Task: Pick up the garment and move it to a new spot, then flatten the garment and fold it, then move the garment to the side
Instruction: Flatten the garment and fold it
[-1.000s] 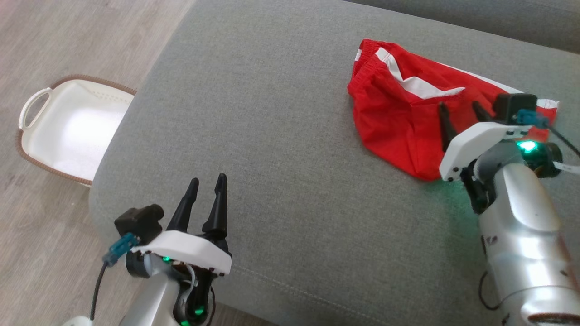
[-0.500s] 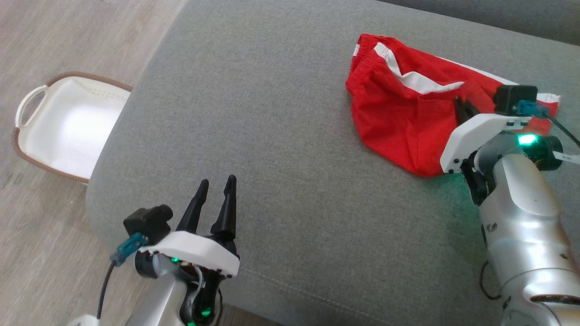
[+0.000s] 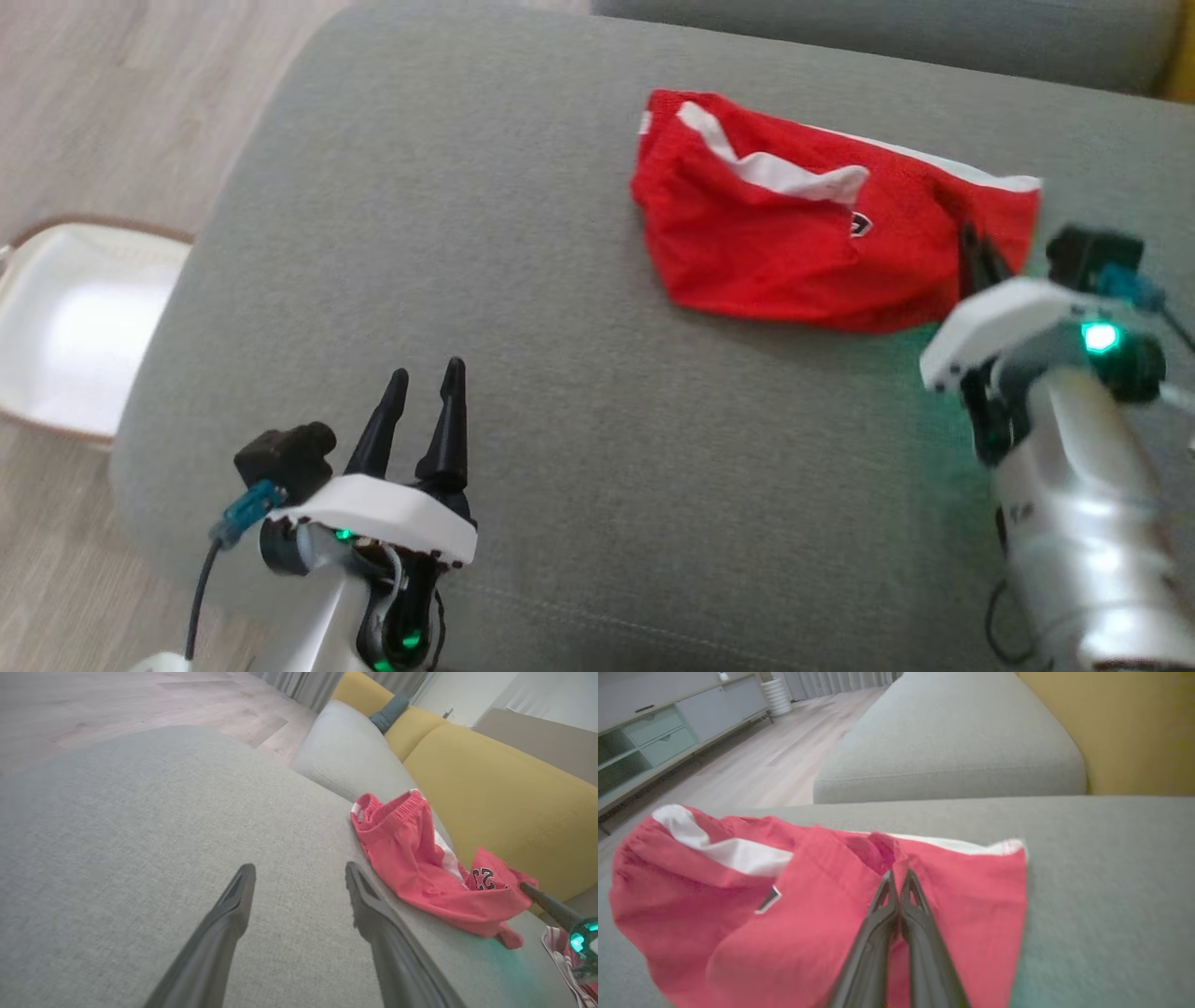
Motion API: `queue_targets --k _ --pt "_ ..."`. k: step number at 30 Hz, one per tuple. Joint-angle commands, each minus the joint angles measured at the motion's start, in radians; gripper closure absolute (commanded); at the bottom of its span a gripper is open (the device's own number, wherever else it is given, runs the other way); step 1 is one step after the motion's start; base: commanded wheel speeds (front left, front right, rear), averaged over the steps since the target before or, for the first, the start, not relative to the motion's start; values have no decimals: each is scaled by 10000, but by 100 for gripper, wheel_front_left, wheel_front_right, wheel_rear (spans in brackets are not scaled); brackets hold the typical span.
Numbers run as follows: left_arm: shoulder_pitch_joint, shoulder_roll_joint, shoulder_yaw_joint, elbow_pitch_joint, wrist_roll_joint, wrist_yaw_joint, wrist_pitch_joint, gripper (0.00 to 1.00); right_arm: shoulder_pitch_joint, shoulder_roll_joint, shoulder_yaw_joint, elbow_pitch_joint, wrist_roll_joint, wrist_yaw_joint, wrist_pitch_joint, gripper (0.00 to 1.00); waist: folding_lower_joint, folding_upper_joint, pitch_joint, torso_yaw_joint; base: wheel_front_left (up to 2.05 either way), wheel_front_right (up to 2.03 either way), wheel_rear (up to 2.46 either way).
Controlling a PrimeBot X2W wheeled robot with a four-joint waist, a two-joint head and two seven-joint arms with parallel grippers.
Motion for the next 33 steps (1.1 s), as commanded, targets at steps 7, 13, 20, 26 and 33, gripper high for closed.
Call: queue_targets --k 7,13,20,26,33 --pt "-246 36 584 -234 327 -63 -122 0 1397 63 466 -1237 697 -9 -84 100 0 0 -348 -1033 0 0 0" --pt "-157 36 809 -194 458 -98 -122 0 2674 63 1210 -2304 1070 -9 188 100 0 0 -502 -1581 0 0 0" --pt "-120 36 932 -79 594 -175 -122 0 3913 63 1482 -3473 868 -9 785 0 0 0 -668 -1929 0 0 0" --pt "-25 36 993 38 636 -222 -122 0 4728 63 1059 -4593 606 -9 1286 0 0 0 -964 -2080 0 0 0" --pt "110 36 994 78 692 -260 -122 0 4886 63 1442 -5760 1505 -9 1196 0 0 0 -1144 -2053 0 0 0"
